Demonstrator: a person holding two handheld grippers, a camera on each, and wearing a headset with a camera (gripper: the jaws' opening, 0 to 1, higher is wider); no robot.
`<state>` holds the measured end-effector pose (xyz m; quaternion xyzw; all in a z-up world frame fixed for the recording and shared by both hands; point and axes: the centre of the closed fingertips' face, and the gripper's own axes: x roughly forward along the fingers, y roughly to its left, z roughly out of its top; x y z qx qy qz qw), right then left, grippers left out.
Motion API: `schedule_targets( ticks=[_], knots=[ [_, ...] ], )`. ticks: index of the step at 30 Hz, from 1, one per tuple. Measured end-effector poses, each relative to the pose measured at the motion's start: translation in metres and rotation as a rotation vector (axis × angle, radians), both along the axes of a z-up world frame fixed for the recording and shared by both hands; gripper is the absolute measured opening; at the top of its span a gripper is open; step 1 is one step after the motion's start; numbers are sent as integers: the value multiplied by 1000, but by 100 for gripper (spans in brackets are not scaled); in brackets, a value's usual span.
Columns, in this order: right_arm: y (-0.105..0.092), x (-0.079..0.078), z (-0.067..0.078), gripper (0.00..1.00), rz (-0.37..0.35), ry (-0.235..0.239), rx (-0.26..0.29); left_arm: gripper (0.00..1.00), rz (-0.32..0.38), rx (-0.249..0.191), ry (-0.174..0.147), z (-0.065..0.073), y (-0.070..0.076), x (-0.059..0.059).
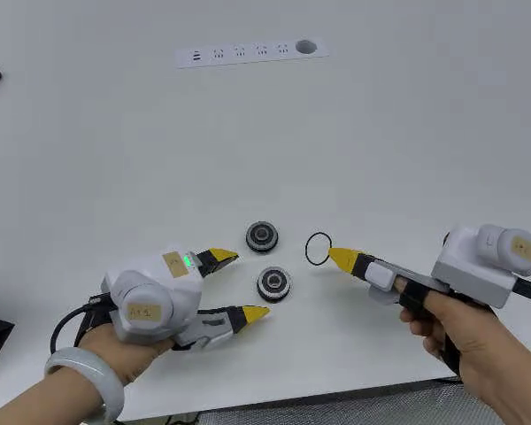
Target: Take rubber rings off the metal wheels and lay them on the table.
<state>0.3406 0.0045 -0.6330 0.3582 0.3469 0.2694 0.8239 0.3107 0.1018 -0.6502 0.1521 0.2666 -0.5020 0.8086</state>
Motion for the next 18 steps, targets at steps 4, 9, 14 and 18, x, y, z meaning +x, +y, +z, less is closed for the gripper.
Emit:
schedule_targets(
  ticks=[4, 9, 14, 18],
  knots=[
    [-2, 0, -7, 2, -10, 15, -31, 50, 0, 2, 2, 0, 1, 0],
    [-8, 0, -18, 2, -6, 24, -101, 50, 2, 0, 6, 0, 1, 0],
    [-12, 4, -23, 3, 5, 6, -156, 49, -2, 4, 5, -1, 1, 0],
    [-12, 5, -23, 6, 33, -27, -213, 49, -4, 4, 5, -1, 1, 1]
  ],
)
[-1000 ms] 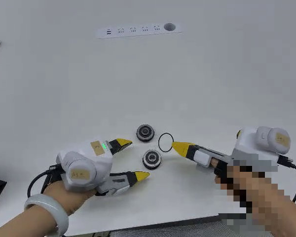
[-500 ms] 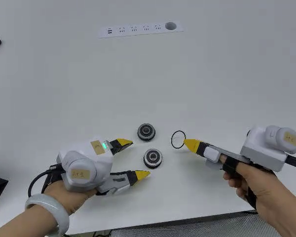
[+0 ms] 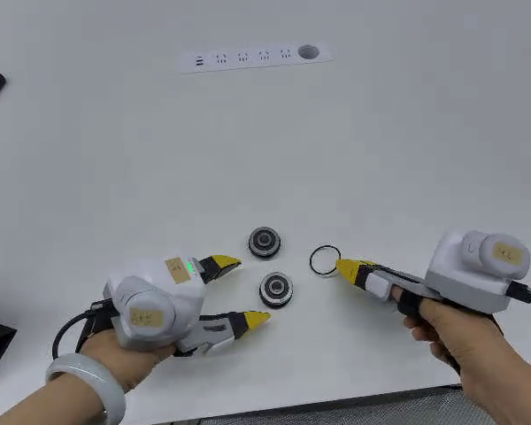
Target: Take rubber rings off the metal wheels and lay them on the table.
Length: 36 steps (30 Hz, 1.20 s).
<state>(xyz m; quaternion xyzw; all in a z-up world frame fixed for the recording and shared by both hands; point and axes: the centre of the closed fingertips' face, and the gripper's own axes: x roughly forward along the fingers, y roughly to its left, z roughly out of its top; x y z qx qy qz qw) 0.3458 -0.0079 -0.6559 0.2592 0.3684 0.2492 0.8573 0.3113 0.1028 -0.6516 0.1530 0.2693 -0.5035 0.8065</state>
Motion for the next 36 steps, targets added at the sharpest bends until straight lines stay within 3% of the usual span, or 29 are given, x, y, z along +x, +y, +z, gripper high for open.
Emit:
schedule_targets(
  ticks=[16, 29, 36],
  knots=[
    [-2, -5, -4, 18, 110, -74, -182, 47, 6, -8, 2, 2, 0, 1],
    [17, -11, 6, 18, 120, -74, -73, 43, 4, -19, -7, 8, -6, 4],
    [30, -15, 7, 18, 139, -67, -43, 37, -11, -25, -8, 10, -13, 3]
  ],
)
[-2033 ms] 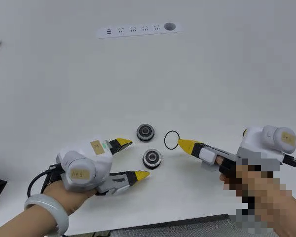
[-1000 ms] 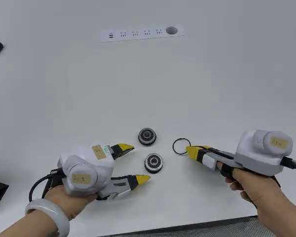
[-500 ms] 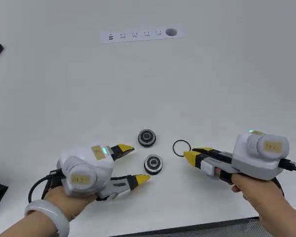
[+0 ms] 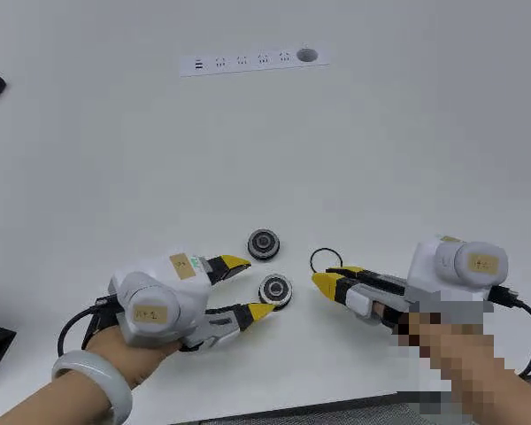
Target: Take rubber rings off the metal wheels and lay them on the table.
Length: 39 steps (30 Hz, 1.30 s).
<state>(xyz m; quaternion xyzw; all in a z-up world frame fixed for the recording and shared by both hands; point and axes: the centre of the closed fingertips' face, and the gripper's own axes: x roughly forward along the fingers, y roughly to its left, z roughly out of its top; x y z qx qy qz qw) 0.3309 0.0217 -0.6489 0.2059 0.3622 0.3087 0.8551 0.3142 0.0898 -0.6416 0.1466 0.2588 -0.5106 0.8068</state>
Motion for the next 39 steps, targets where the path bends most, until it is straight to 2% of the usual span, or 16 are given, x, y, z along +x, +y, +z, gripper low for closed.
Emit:
schedule_targets(
  ticks=[15, 21, 31, 39],
  knots=[
    [13, -5, -2, 17, 26, 16, 27, 28, -45, 11, 4, -2, -17, -2],
    [15, -6, -3, 17, 27, 24, 36, 21, -60, 33, 6, -5, -20, -3],
    [18, -8, -4, 17, 29, 36, 53, 18, -75, 63, 9, -11, -20, -3],
    [24, -8, -5, 17, 28, 52, 79, 15, -83, 65, 6, -10, -20, -2]
  ],
)
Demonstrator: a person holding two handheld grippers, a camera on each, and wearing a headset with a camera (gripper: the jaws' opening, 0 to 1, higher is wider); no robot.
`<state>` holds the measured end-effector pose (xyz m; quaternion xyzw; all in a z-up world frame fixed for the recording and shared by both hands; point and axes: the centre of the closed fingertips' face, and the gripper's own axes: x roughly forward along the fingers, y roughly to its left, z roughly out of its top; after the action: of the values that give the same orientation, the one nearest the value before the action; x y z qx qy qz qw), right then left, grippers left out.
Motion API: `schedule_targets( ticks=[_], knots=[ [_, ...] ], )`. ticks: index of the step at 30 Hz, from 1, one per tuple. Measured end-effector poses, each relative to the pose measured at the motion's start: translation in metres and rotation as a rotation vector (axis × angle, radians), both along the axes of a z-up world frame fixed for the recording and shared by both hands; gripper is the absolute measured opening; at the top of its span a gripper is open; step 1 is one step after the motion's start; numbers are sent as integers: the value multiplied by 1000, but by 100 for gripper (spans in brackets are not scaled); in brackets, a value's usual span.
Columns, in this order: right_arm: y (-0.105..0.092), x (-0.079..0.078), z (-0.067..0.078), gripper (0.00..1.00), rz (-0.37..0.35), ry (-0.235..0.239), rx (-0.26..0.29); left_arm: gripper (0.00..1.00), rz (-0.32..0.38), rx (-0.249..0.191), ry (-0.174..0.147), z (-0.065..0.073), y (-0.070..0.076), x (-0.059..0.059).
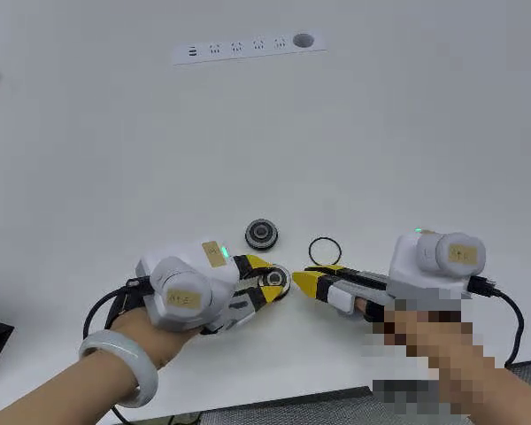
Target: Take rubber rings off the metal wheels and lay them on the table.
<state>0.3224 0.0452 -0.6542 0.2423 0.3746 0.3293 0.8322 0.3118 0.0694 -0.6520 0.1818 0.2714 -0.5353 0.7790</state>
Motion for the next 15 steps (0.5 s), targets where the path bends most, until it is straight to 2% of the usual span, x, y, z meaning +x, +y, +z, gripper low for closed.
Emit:
schedule_targets(
  ticks=[15],
  knots=[
    [9, 0, -4, 18, -12, 47, 67, 14, -5, 4, -7, -1, 1, 1]
  ],
)
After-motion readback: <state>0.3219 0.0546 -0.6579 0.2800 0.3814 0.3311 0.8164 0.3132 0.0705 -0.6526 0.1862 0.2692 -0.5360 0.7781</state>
